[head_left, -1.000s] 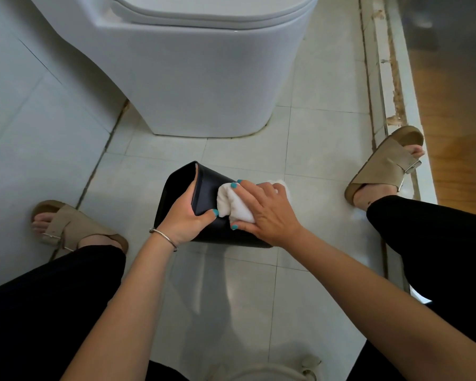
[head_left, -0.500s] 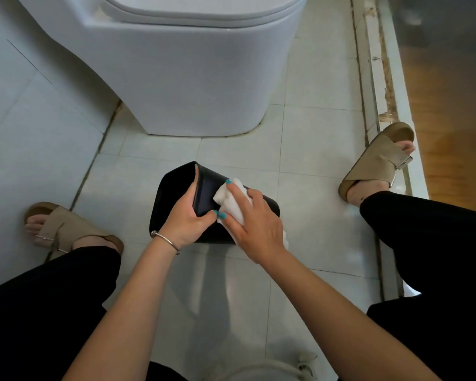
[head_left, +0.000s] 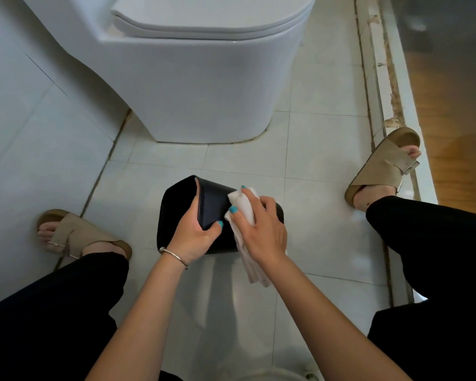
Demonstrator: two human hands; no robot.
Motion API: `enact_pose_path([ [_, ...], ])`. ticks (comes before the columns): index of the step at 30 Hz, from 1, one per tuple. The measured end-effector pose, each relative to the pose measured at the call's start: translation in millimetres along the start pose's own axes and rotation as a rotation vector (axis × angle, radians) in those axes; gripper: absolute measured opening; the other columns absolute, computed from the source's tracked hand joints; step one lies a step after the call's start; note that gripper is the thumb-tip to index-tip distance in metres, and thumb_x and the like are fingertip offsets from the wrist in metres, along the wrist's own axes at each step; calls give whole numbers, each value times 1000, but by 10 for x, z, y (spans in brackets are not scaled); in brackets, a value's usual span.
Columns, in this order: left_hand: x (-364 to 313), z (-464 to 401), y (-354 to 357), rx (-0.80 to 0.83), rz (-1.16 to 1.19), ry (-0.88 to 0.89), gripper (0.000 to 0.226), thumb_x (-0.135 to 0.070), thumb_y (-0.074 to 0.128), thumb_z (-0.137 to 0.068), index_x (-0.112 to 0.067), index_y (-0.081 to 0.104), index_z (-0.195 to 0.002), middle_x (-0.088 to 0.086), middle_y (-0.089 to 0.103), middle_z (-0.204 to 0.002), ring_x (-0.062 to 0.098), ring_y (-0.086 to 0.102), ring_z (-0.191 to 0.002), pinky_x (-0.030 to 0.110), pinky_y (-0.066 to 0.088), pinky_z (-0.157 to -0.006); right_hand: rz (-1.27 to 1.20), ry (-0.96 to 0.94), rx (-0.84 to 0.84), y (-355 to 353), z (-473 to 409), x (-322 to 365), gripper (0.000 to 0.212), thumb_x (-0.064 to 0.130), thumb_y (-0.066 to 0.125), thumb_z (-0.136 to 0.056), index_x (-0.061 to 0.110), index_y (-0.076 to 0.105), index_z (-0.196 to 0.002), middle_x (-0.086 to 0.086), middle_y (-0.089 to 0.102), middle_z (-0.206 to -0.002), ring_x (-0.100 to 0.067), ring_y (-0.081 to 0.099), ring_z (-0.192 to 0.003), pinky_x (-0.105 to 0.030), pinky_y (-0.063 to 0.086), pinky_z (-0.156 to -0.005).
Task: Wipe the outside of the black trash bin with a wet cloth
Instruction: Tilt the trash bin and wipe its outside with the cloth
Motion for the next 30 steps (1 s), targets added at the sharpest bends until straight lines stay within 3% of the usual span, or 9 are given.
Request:
enact_pose_path([
  [5, -117, -46, 116, 71, 13, 64, 84, -16, 68, -81, -17, 22, -151, -9, 52, -138, 3, 47, -128, 29, 36, -109, -34, -116, 48, -44, -32, 261, 47, 58, 51, -91, 56, 38, -136, 21, 33, -136, -8, 53, -102, -33, 47, -82],
  [8, -144, -75, 122, 43, -5, 76, 80, 1, 65, -82, -19, 26, -149, -19, 53, -125, -17, 50, -110, 4, 36, -92, -51, -19, 24, -97, -82, -1, 46, 57, 50, -91, 53, 39, -136, 28, 24, -150, 0, 47, -113, -29, 38, -85],
  [10, -136, -92, 121, 14, -19, 65, 84, 3, 64, -82, -21, 21, -150, -26, 48, -117, -23, 47, -100, -4, 33, -82, -75, 120, 0, -160, -121, -263, 46, 56, 48, -93, 50, 38, -137, 28, 30, -150, -4, 47, -123, -28, 33, -86],
  [14, -162, -109, 154, 17, -60, 84, 81, 2, 63, -83, -26, 22, -147, -32, 42, -112, -26, 45, -97, -6, 31, -79, -107, 205, 7, -170, -153, -330, 44, 56, 49, -92, 47, 40, -134, 26, 41, -142, -8, 50, -122, -30, 36, -87],
  [19, -180, -79, 234, 81, -72, 111, 79, -2, 64, -83, -23, 25, -148, -21, 49, -130, -15, 44, -118, 3, 32, -96, -136, -5, 95, -160, -208, 308, 48, 56, 50, -91, 50, 40, -137, 27, 35, -149, -1, 45, -127, -28, 37, -97],
  [23, -202, -57, 272, 101, -93, 117, 80, -9, 65, -85, -26, 23, -150, -26, 50, -127, -10, 47, -119, 3, 34, -92, -140, -103, 134, -230, -247, 564, 41, 54, 48, -91, 53, 41, -132, 32, 42, -141, 0, 51, -116, -33, 42, -95],
  [26, -230, -77, 294, 106, -113, 113, 90, -7, 63, -84, -30, 9, -153, -31, 45, -126, -20, 43, -112, 2, 33, -95, -117, -18, 107, -244, -287, 317, 42, 57, 48, -90, 54, 41, -131, 31, 45, -139, 0, 51, -117, -30, 39, -91],
  [28, -178, -101, 267, 78, -101, 74, 91, -2, 62, -84, -28, 7, -153, -35, 42, -118, -26, 43, -102, -4, 32, -88, -93, 104, 96, -259, -308, 24, 42, 57, 47, -90, 53, 42, -131, 29, 49, -135, -5, 53, -117, -29, 35, -86],
  [30, -165, -95, 234, 49, -112, 69, 92, -2, 63, -84, -26, 6, -153, -30, 42, -115, -18, 47, -97, -8, 28, -80, -70, 170, 89, -283, -272, -171, 39, 56, 46, -91, 51, 43, -129, 27, 50, -133, -9, 54, -117, -30, 34, -83],
])
Point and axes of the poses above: each hand's wrist, its own z-axis away from the middle knuckle, its own y-axis out of the palm, x = y × z, the point moved 9 cm from there along -z, towards the middle knuckle
